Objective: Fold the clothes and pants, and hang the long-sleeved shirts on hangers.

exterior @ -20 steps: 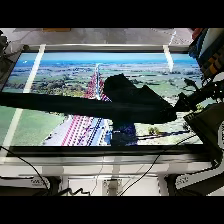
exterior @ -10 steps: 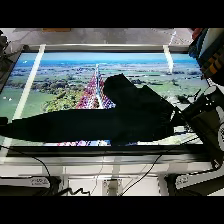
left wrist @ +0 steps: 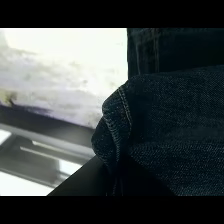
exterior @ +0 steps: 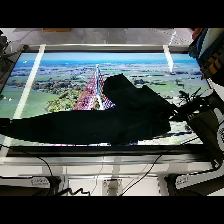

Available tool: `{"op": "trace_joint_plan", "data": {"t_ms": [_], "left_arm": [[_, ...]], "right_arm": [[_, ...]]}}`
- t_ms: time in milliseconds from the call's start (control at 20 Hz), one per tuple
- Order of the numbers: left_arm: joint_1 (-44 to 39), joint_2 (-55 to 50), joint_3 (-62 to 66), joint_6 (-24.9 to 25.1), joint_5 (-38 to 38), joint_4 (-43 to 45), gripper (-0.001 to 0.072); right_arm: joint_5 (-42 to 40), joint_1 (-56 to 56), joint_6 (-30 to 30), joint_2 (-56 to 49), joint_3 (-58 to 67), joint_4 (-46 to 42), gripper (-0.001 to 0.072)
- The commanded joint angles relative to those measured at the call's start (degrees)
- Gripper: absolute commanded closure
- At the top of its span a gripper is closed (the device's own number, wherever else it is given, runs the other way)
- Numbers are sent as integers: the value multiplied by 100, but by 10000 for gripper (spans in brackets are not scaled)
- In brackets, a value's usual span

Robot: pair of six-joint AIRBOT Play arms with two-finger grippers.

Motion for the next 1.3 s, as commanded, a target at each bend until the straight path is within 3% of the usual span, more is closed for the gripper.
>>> {"op": "trace_joint_plan", "data": {"t_ms": [0,150,450,600,700,950,1000,1050,1100,1150,1250], "left_arm": [[-105,-4,-11,2,146,17,678],[-105,-4,-11,0,118,15,678],[-26,-4,-11,2,162,13,678],[101,-4,-11,4,179,20,678],[212,-4,-11,2,192,15,678],[229,-4,-11,0,111,-28,678],[195,-4,-11,0,103,-31,678],[166,-4,-11,0,105,-31,677],[122,-4,-11,0,107,-31,678],[85,-4,-11,2,140,-31,677],[-33,-2,-7,2,350,-9,676]], "right_arm": [[96,50,-1552,44,208,-179,154],[909,35,-2157,63,214,-1005,154],[1241,-2,-2214,103,127,-964,156],[1215,-22,-2861,374,-468,-929,161],[916,-85,-3202,501,-922,-796,161],[-380,372,-3191,487,-1554,-1021,175],[-420,546,-3193,485,-1587,-975,280],[-396,743,-3174,487,-1578,-977,485],[-304,907,-3067,487,-1561,-975,636],[-181,1043,-2826,487,-1537,-990,676],[114,1145,-2072,487,-1351,-1021,677]]}}
